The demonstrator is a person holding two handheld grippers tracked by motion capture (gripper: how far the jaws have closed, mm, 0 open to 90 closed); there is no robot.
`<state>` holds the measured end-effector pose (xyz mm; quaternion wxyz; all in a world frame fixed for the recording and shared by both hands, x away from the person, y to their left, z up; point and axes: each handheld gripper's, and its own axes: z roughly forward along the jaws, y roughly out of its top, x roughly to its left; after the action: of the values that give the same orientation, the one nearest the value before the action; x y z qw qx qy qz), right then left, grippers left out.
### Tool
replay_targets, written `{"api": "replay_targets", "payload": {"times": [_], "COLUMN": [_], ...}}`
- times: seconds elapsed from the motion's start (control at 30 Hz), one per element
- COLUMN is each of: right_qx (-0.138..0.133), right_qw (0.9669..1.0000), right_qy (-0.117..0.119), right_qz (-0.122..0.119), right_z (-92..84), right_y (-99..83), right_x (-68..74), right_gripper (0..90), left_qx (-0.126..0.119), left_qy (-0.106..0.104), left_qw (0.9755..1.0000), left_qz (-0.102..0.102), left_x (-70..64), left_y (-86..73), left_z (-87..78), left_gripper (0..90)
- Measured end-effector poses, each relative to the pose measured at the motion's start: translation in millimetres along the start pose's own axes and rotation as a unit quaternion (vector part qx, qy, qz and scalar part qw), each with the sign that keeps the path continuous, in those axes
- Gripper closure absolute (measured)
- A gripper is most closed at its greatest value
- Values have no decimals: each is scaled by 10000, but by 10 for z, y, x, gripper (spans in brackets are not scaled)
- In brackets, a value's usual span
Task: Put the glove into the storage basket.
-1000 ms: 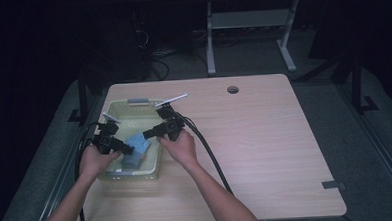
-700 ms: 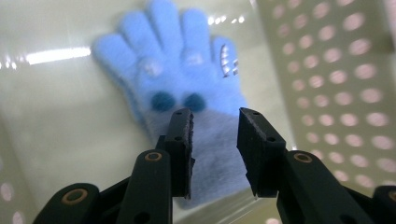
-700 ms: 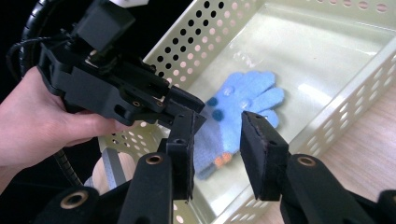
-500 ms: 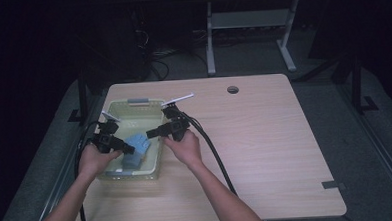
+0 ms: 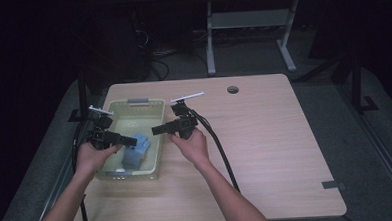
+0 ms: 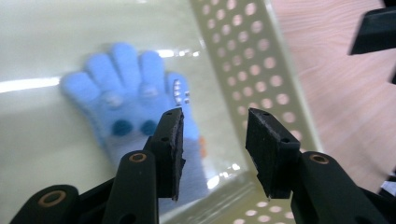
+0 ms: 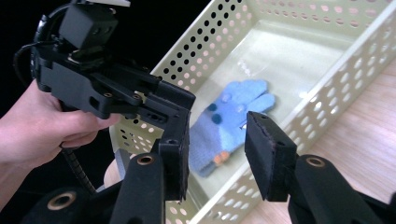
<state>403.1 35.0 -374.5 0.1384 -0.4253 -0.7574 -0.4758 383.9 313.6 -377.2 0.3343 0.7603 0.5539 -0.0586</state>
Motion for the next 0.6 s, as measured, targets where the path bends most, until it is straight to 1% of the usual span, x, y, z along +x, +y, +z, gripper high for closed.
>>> {"api": "replay_targets", "payload": {"times": [0.03, 0.07, 0.13, 0.17, 0.2, 0.23, 0.27, 0.3, 0.33, 0.37, 0.43, 0.5, 0.53, 0.6], "right_qx": [5, -1, -7, -44, -81, -80, -94, -94, -105, -117, -146, -174, -207, -237], "right_qw": [10000, 10000, 10000, 10000, 10000, 10000, 10000, 10000, 9999, 9999, 9999, 9998, 9998, 9997], "right_qy": [-7, -4, 7, 0, 5, 9, -12, -12, 5, 0, 11, 23, -3, 6], "right_qz": [-2, -2, 14, 43, 28, 51, 24, 24, 82, 82, 68, 70, 67, 73], "right_z": [-7, -19, -31, -60, -72, -83, -96, -96, -139, -152, -187, -205, -255, -291], "right_y": [1, 2, 3, 3, 0, 1, 0, 0, 2, 0, -5, -6, -7, -10], "right_x": [-4, -10, -12, -20, -34, -37, -52, -52, -65, -70, -94, -103, -125, -147], "right_gripper": [593, 589, 586, 580, 577, 576, 575, 575, 573, 573, 570, 568, 565, 559], "left_qx": [-3, -27, -69, -101, -150, -181, -181, -236, -319, -319, -403, -424, -470, -585], "left_qy": [-19, -68, -87, -100, -206, -213, -213, -223, -270, -270, -315, -325, -362, -432], "left_qw": [10000, 10000, 9999, 9999, 9996, 9996, 9996, 9994, 9990, 9990, 9986, 9984, 9981, 9971], "left_qz": [27, 3, 30, 37, 76, 70, 70, 98, 124, 124, 138, 176, 188, 201], "left_x": [-2, -8, -14, -23, -34, -46, -46, -67, -100, -100, -153, -164, -179, -216], "left_y": [2, 5, 8, 10, 17, 22, 22, 31, 45, 45, 60, 65, 68, 76], "left_z": [-9, -10, -19, -25, -42, -56, -56, -74, -100, -100, -124, -124, -121, -120], "left_gripper": [559, 558, 552, 533, 523, 515, 505, 505, 499, 493, 489, 489, 489, 489]}}
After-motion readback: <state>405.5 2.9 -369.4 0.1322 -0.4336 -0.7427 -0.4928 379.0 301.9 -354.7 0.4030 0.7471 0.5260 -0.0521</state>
